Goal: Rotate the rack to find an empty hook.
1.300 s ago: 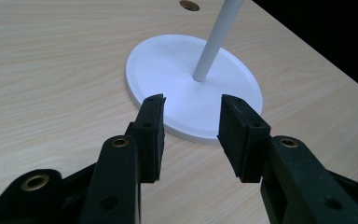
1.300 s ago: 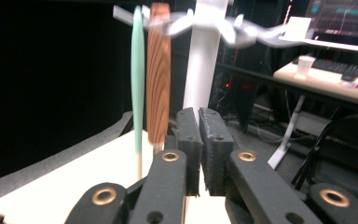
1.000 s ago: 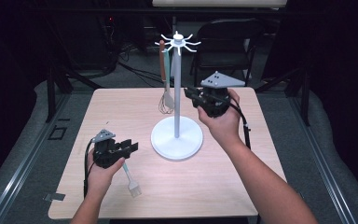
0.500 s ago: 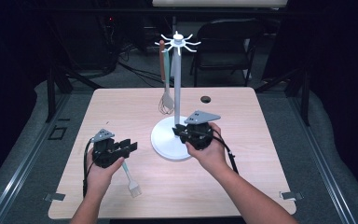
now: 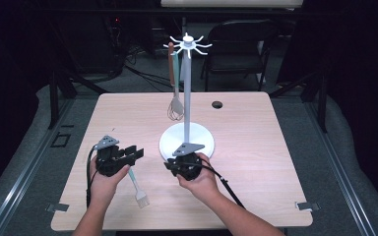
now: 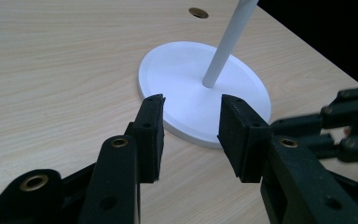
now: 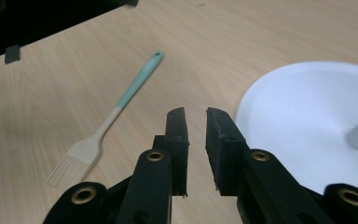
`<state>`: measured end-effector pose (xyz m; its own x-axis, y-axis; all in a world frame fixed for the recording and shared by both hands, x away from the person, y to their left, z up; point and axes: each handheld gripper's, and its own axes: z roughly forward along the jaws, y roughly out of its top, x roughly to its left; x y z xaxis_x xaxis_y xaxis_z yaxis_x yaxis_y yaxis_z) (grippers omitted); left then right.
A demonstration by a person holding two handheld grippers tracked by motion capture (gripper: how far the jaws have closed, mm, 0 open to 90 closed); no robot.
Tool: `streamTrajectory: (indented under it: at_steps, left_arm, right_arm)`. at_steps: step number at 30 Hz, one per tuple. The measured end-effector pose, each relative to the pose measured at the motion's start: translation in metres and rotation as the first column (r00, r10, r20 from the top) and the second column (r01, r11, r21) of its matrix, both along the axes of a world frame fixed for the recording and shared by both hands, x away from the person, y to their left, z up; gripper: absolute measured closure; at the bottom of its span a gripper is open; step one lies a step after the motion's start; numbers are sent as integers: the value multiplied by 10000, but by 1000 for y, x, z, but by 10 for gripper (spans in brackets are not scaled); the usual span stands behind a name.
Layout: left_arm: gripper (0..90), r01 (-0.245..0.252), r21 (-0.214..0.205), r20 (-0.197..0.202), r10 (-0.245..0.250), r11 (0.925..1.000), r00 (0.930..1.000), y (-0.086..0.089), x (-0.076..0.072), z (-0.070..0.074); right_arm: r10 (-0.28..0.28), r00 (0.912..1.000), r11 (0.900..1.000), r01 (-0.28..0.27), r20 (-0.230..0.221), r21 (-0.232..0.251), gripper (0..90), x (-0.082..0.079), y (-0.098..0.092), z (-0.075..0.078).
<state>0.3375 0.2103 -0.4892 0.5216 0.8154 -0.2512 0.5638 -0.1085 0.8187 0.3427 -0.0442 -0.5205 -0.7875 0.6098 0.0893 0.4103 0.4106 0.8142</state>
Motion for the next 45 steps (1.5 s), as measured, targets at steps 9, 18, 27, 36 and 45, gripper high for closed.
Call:
streamTrajectory:
  at_steps: [9, 18, 27, 36, 45]
  left_arm:
    - [607, -9, 42, -25, 9, 10000, 10000, -1, 1, -2]
    - [606, 41, 146, -83, -40, 9999, 10000, -2, 1, -3]
    - [607, 55, 201, -74, -53, 9998, 10000, -1, 0, -4]
    - [607, -72, 177, -95, 73, 9998, 9999, 1, -2, -4]
    - [607, -21, 142, -140, 23, 9999, 9999, -3, -2, -6]
  right_arm:
    - [672, 9965, 9975, -680, -491, -164, 789, -11, 33, -26]
    - [1041, 9900, 9938, -1072, -949, -280, 766, -17, 71, -46]
    - [1062, 9896, 9935, -1096, -971, -296, 703, -22, 100, -61]
    - [881, 9935, 9922, -940, -727, -818, 803, -24, 101, -65]
    - [514, 9948, 9916, -613, -880, -1142, 828, -26, 31, -61]
